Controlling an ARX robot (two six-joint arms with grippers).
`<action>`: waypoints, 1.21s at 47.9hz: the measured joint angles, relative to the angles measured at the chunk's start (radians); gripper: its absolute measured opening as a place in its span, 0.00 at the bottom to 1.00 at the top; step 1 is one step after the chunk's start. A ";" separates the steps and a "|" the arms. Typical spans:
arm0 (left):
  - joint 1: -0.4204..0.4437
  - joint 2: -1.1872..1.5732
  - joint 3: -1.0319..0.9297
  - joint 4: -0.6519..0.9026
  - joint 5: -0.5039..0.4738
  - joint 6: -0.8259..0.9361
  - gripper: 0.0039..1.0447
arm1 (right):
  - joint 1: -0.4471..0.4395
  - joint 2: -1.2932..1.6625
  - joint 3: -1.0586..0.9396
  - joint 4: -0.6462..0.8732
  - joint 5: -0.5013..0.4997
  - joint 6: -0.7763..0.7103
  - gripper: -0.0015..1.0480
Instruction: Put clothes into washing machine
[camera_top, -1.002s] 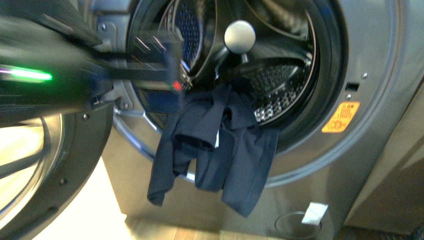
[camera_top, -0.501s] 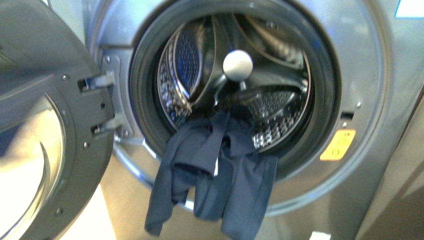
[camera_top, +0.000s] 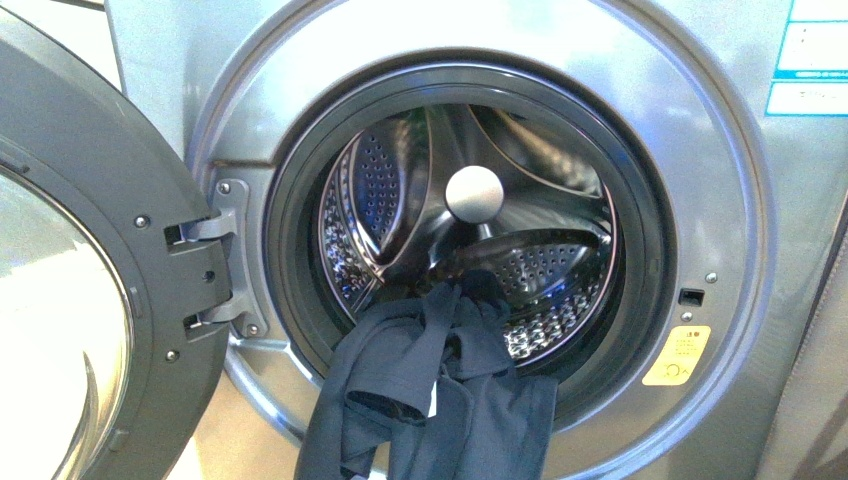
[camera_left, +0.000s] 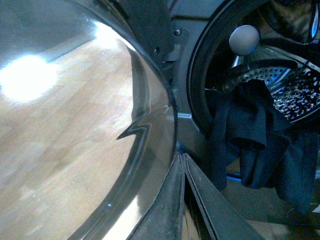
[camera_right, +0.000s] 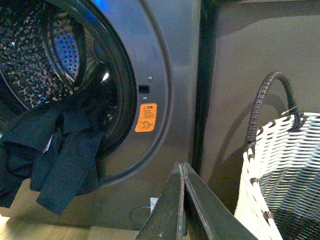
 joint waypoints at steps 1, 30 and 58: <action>0.015 -0.012 -0.004 -0.009 0.021 0.000 0.03 | 0.000 0.000 0.000 0.000 0.000 0.000 0.02; 0.126 -0.220 -0.056 -0.153 0.124 0.003 0.03 | 0.000 0.000 0.000 0.000 0.000 0.000 0.02; 0.126 -0.395 -0.056 -0.334 0.124 0.003 0.54 | 0.000 0.000 0.000 0.000 0.000 -0.001 0.48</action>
